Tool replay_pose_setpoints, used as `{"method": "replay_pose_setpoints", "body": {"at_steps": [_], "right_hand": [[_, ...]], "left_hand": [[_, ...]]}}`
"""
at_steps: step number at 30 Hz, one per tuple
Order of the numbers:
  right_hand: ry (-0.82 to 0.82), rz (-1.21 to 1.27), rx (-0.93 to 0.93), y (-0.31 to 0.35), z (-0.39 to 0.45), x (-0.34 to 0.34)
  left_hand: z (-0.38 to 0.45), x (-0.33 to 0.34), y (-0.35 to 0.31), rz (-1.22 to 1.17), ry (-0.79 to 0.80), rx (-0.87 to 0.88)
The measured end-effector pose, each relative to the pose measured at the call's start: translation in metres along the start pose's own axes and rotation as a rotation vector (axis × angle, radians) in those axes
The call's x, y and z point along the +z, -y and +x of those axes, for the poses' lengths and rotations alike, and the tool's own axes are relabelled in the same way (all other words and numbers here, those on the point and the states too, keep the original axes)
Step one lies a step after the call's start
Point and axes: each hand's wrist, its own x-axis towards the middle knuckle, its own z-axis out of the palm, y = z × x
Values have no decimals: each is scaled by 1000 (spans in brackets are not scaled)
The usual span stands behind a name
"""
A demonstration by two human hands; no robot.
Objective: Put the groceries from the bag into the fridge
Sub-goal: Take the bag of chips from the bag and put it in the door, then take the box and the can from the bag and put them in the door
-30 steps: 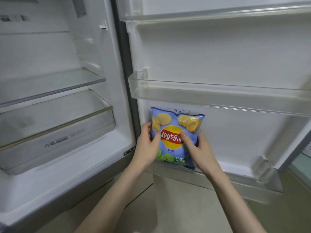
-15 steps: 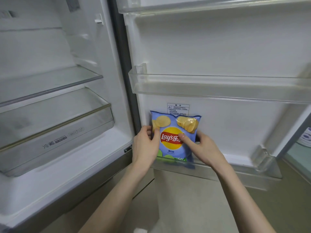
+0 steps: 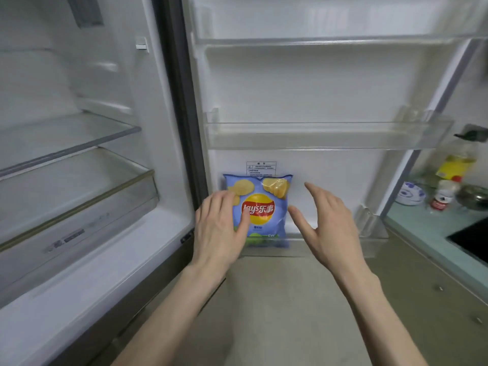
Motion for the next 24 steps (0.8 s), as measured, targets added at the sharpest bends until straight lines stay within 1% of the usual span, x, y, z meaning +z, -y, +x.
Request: {"method": "replay_pose_setpoints", "body": {"at_steps": [4, 9, 12, 17, 24], "right_hand": [[-51, -144, -20, 1, -30, -27], [-153, -307, 44, -14, -84, -68], [-167, -381, 146, -29, -120, -96], [-211, -513, 331, -60, -184, -149], [-276, -693, 629, -106, -292, -227]], "left_hand": [[-6, -2, -23, -44, 41, 144], [-27, 12, -64, -175, 54, 289], [-45, 21, -97, -209, 117, 338], [-76, 38, -171, -290, 217, 462], [-159, 62, -296, -414, 363, 749]]}}
